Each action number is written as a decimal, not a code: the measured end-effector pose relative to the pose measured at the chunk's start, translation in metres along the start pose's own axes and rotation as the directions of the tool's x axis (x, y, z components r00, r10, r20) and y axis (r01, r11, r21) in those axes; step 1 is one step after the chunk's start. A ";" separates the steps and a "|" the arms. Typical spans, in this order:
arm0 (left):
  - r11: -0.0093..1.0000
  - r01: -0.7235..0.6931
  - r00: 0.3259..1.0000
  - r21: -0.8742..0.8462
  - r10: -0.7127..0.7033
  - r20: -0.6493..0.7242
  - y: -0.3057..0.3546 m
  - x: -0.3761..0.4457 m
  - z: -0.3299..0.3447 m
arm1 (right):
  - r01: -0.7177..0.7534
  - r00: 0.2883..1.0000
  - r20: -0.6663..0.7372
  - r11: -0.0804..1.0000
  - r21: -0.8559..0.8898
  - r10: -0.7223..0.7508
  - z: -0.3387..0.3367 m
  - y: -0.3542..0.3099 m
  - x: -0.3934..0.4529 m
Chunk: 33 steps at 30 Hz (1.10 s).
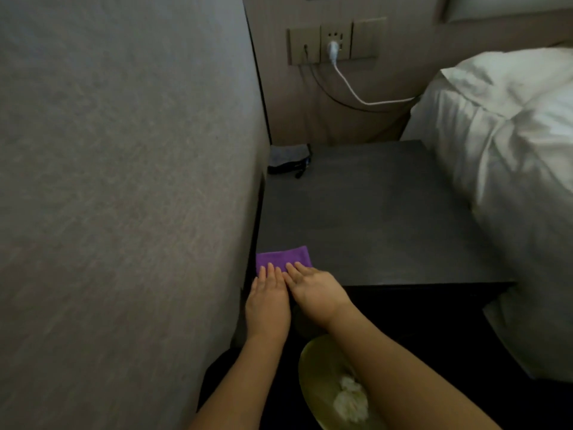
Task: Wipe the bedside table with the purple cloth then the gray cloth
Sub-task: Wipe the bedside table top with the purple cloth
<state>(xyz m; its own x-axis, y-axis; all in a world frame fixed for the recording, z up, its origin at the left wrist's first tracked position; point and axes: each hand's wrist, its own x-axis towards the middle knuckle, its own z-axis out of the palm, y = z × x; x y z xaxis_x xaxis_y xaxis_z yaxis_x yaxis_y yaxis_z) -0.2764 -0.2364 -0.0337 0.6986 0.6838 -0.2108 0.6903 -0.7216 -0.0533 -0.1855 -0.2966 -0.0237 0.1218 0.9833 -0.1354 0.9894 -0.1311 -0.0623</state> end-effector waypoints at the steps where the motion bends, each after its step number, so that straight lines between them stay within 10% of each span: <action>1: 1.000 0.002 1.000 0.015 -0.002 -0.012 0.006 0.000 0.001 | 0.002 1.000 -0.006 1.000 -0.002 -0.002 0.001 0.005 -0.004; 22: 0.884 -0.466 0.883 -0.041 0.468 0.046 0.272 0.005 -0.019 | -0.348 0.902 -0.295 0.935 -0.069 0.314 0.041 0.218 -0.195; 33: 0.825 -0.565 0.818 -0.020 0.556 -0.145 0.266 0.010 -0.013 | -0.407 0.852 -0.422 0.899 -0.164 0.309 0.040 0.209 -0.198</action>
<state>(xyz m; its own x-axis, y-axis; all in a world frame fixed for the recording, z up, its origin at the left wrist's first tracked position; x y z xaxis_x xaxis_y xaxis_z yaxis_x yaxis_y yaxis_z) -0.0831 -0.4204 -0.0369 0.9829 0.1738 -0.0603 0.1789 -0.9793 0.0942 -0.0056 -0.5235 -0.0500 0.4433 0.8508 0.2822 0.8524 -0.4975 0.1610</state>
